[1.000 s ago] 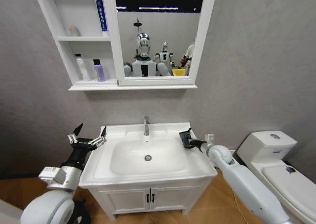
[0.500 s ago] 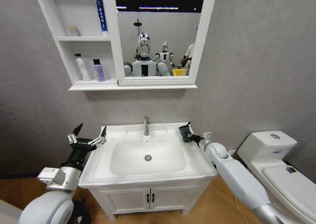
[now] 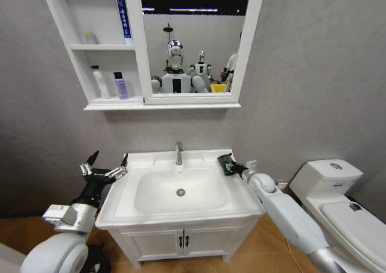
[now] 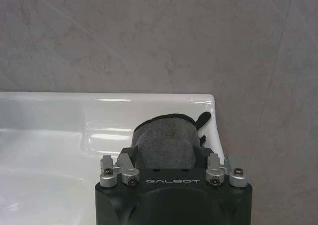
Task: Move facial cleanser and shampoo from washbasin to cabinet, then wipe washbasin with towel.
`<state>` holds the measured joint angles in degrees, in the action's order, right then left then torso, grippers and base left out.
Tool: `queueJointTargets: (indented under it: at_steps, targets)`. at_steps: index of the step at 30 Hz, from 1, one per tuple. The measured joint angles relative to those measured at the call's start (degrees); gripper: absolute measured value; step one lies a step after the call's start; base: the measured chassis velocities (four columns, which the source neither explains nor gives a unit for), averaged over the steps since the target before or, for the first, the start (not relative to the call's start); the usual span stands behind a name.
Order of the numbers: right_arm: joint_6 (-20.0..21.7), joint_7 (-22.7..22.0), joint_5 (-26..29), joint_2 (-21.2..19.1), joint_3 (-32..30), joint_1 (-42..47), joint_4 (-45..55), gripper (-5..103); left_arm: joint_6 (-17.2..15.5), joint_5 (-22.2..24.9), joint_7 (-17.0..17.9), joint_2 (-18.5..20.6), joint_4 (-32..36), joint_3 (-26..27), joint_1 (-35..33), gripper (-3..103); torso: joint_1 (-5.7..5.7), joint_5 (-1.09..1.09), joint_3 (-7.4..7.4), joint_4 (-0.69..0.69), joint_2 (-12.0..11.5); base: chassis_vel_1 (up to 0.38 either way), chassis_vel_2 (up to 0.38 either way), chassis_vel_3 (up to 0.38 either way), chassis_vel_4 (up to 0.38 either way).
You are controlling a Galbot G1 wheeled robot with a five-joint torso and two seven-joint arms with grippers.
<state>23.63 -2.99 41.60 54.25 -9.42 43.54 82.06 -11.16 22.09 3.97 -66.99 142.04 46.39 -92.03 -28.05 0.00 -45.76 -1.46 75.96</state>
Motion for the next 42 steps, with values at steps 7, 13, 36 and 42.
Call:
queueJointTargets:
  at_steps: [7, 13, 36, 42]
  targets:
    - [-0.02, -0.30, -0.41, -0.49, 0.02, -0.15, 0.97, 86, 0.01, 0.02, -0.29, 0.19, -0.37, -0.12, 0.30, 100, 0.00, 0.00, 0.00, 0.00, 0.00, 0.000, 0.000, 0.000, 0.000]
    - [-0.12, -0.30, -1.34, -0.92, 0.17, -0.67, 1.63, 100, 0.01, -0.02, -0.38, 0.29, -0.58, -0.66, 0.68, 100, 0.00, 0.00, 0.00, 0.00, 0.00, 0.000, 0.000, 0.000, 0.000]
    - [0.49, -13.01, -4.25, -3.03, -13.56, 19.24, 29.57, 100, 0.10, 1.09, -0.63, -1.40, -0.80, 0.66, 0.04, 100, 0.01, 0.00, 0.01, -0.02, 0.00, 0.000, 0.000, 0.000, 0.000]
    - [2.80, -20.13, -6.35, 0.87, -19.44, 30.88, 43.42, 100, -0.17, 3.15, -1.05, -3.94, -1.53, 1.15, -0.40, 100, 0.01, -0.02, 0.01, 0.03, 0.00, 0.000, 0.000, 0.000, 0.000]
